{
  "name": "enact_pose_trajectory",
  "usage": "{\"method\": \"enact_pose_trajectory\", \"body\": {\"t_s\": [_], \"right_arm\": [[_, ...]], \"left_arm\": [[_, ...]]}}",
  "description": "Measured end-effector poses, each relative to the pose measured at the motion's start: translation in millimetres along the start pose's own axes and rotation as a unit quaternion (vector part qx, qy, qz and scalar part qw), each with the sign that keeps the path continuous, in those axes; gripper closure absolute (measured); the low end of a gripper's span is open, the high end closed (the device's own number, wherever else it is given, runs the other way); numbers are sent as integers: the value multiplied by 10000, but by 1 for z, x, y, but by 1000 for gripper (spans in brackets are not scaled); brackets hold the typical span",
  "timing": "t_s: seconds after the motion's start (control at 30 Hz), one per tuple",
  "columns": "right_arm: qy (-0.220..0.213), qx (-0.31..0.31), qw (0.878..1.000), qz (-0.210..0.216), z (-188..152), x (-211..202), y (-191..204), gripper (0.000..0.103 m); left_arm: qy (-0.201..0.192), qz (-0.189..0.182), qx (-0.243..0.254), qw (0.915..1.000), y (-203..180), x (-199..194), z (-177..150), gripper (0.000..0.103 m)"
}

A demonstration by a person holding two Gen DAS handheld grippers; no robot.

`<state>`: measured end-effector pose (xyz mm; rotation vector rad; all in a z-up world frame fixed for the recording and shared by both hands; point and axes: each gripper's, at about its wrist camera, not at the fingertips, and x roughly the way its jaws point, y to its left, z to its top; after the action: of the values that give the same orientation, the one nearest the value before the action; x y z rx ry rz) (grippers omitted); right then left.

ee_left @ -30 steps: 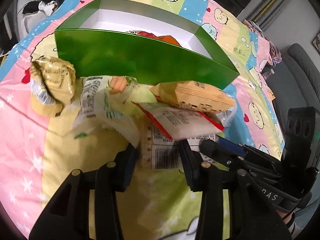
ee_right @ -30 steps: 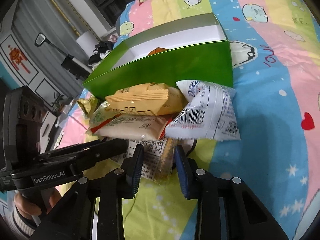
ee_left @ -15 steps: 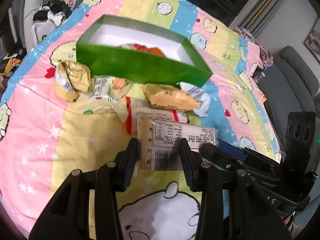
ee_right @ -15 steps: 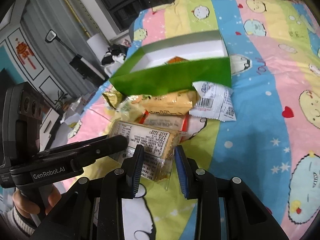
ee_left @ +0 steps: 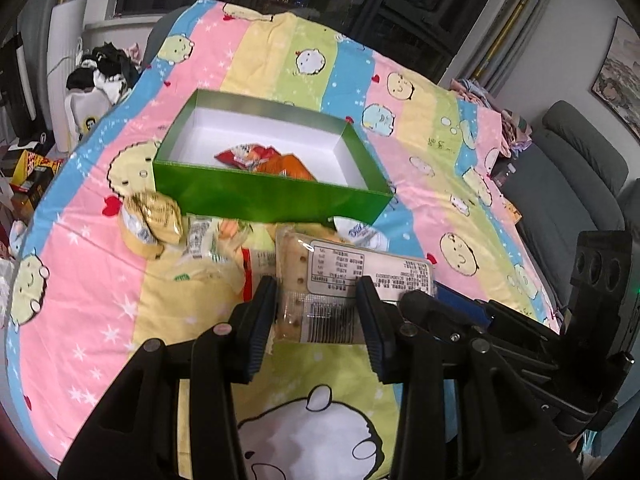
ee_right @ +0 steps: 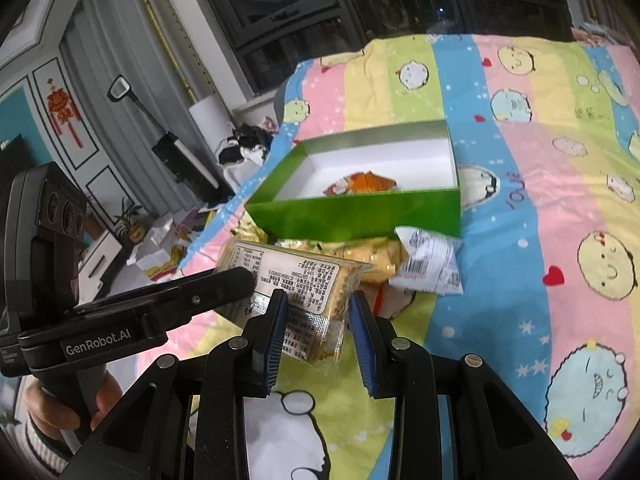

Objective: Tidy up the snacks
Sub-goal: 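Carry the biscuit packet over the green box with the left gripper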

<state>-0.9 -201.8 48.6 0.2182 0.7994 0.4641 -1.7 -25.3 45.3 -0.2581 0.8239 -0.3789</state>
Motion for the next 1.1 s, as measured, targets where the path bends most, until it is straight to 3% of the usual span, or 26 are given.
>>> {"method": "enact_pose_trajectory", "body": {"t_s": [0.57,1.1], "right_arm": [[-397,32,9992,13,40,10,-11,69],[-527,-7,9986,-62,110,62,-32,69]], "left_arm": [[-301,-8,190,9994,-1,14,49,63],[-278,-21,49,9996,22,60,118,62]]}}
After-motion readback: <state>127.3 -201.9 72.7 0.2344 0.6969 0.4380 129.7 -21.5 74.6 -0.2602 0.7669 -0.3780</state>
